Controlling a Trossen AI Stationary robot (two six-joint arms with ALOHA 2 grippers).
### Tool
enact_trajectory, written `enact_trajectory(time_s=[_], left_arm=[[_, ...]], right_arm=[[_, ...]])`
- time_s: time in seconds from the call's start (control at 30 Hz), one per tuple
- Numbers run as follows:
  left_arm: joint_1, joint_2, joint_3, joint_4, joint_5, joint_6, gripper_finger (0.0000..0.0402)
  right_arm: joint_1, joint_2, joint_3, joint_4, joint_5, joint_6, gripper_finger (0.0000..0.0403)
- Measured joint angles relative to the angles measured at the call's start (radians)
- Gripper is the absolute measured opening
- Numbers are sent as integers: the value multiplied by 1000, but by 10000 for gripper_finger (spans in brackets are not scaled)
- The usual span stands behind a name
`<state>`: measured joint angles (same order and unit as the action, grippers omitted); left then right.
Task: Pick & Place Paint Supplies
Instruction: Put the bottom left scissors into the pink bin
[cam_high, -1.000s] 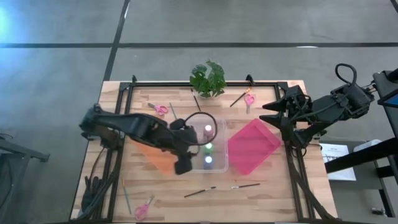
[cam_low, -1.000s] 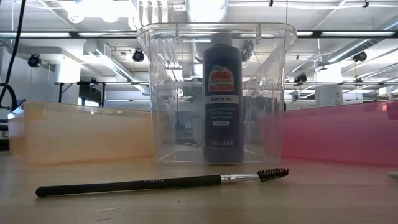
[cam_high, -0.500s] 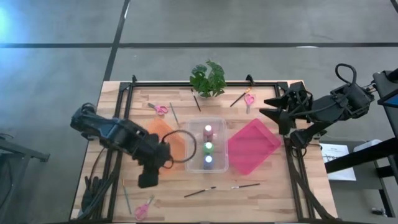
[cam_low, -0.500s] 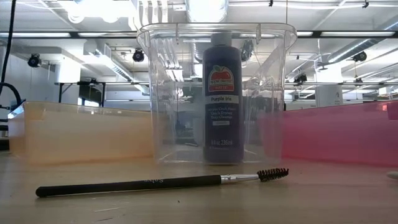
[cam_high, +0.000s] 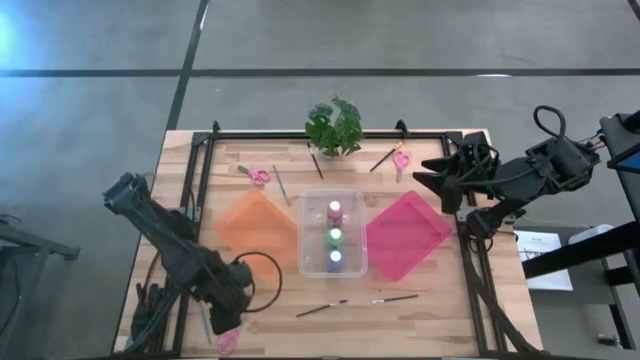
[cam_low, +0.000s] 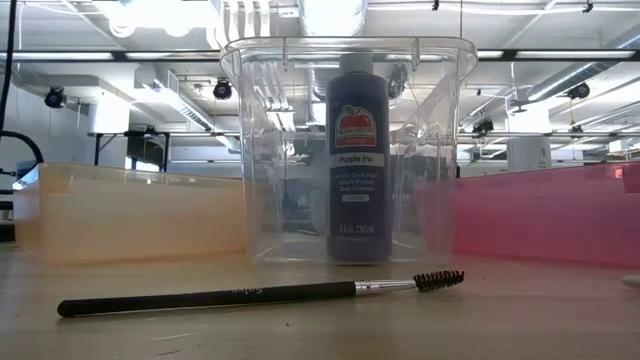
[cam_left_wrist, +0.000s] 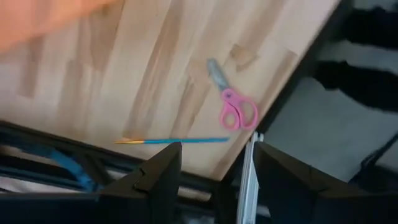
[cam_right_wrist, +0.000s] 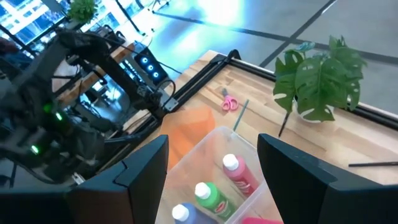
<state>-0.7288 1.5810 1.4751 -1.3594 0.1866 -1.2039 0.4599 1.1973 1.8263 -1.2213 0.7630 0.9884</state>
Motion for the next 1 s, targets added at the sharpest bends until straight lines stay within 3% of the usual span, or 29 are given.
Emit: enact_trajectory(time_s=[0.4,0.8,1.0], left_arm=[[-45,-2,-395,523,8,-495,206],[-51,7,-541,727,16,-557,205],[-51,71,-536,774,31,-559,164]], right_arm=[[0,3,0,4,0,34,241],[0,3,0,6,-1,34,241],[0,3,-2,6,-1,33,241]])
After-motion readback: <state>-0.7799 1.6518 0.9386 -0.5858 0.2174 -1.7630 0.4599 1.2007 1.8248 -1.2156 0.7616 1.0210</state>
